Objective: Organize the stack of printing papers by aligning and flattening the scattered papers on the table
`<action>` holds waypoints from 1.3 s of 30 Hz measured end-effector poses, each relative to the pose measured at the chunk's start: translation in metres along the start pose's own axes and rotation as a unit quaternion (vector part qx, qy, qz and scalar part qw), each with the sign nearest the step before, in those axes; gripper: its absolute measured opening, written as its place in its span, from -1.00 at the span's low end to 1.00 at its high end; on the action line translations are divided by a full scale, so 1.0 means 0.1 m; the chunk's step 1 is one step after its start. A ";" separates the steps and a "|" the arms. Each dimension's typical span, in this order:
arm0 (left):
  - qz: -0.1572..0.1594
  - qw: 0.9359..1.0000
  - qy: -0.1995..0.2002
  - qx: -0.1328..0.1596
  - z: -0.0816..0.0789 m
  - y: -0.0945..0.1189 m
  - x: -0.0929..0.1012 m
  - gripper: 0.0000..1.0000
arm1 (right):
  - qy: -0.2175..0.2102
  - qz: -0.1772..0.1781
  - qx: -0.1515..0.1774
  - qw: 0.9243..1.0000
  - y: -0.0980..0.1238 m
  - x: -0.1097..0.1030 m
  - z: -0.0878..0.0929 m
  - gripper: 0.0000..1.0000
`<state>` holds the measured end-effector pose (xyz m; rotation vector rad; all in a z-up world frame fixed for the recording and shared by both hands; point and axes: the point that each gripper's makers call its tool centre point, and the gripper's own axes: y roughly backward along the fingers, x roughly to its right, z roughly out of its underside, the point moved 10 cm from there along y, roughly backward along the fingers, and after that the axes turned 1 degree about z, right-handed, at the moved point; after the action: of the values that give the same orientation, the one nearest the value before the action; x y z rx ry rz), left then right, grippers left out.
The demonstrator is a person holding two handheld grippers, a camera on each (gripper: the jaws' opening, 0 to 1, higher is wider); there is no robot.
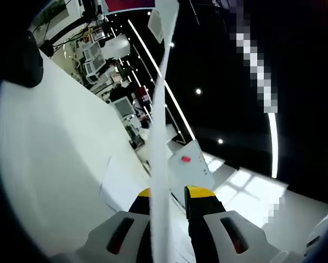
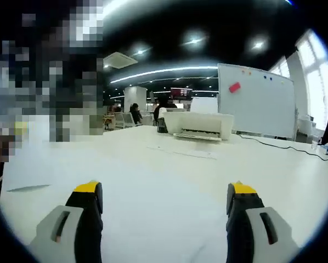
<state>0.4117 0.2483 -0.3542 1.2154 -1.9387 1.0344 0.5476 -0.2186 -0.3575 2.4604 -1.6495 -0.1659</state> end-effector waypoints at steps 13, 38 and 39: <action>-0.002 1.000 0.001 -0.002 0.03 -0.01 0.00 -0.69 | -0.039 0.006 -0.049 0.998 -0.17 0.17 0.18 0.79; 0.000 1.000 0.001 -0.003 0.05 -0.01 0.01 -0.69 | 0.002 -0.016 -0.079 0.997 -0.17 0.05 0.27 0.42; 0.000 1.000 0.000 -0.003 0.05 -0.01 0.01 -0.69 | 0.001 -0.017 -0.080 0.997 -0.16 0.04 0.28 0.38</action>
<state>0.4114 0.2427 -0.3556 1.2120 -1.9402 1.0266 0.5587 -0.2190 -0.3879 2.3682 -1.5300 -0.2876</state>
